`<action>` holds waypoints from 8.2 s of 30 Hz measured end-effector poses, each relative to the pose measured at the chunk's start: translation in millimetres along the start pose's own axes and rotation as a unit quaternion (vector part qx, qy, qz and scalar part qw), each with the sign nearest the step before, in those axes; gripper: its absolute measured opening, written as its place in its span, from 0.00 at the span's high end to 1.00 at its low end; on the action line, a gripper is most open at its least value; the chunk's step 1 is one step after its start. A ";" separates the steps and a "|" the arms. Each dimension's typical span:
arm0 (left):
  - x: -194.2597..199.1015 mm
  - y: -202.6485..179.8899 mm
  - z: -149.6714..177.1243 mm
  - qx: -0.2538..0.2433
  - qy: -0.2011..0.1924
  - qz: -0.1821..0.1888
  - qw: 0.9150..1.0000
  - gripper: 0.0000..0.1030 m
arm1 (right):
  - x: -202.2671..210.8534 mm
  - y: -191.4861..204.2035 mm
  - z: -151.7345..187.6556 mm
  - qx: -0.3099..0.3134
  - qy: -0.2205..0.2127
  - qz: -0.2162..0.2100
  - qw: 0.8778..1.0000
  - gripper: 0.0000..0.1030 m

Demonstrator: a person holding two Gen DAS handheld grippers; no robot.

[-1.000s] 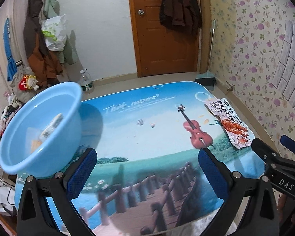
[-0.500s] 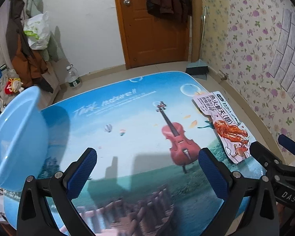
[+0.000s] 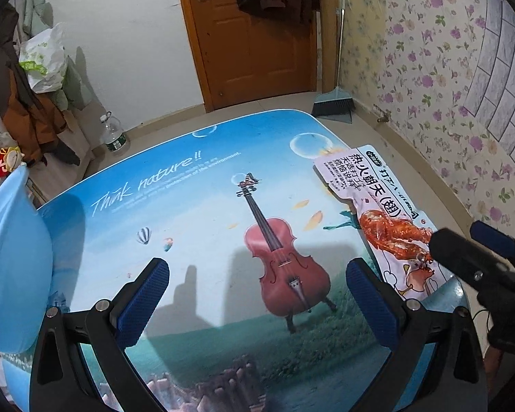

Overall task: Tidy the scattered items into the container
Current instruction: 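Move both tools toward the crayfish snack bag on the mat, then grasp the crayfish snack bag with the right tool and lift it, then grasp the snack bag's top edge with the left tool beside the right tool, then carry the snack bag over the blue basin with both tools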

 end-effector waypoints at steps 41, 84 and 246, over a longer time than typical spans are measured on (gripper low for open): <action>-27.3 -46.2 -5.9 -0.021 0.038 0.043 0.998 0.00 | -62.3 -2.4 -27.6 -0.032 0.065 -0.134 0.988 0.00; -12.3 35.0 12.4 0.027 0.046 0.009 0.999 0.00 | -73.8 39.0 -9.2 0.221 0.062 -0.034 0.973 0.15; 95.9 334.8 48.9 0.404 -0.049 0.414 0.814 0.83 | -1.0 427.9 71.4 0.411 -0.009 -0.262 0.873 0.35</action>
Point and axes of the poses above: each gripper's, at about its wrist camera, not at the fingertips, and x roughly against the way its jaws point, y to its left, z to its underside, the point moved 6 cm from there along -x, roughly the way its jaws point, and after that the axes turned 1 degree about x, right-handed, at the moved point
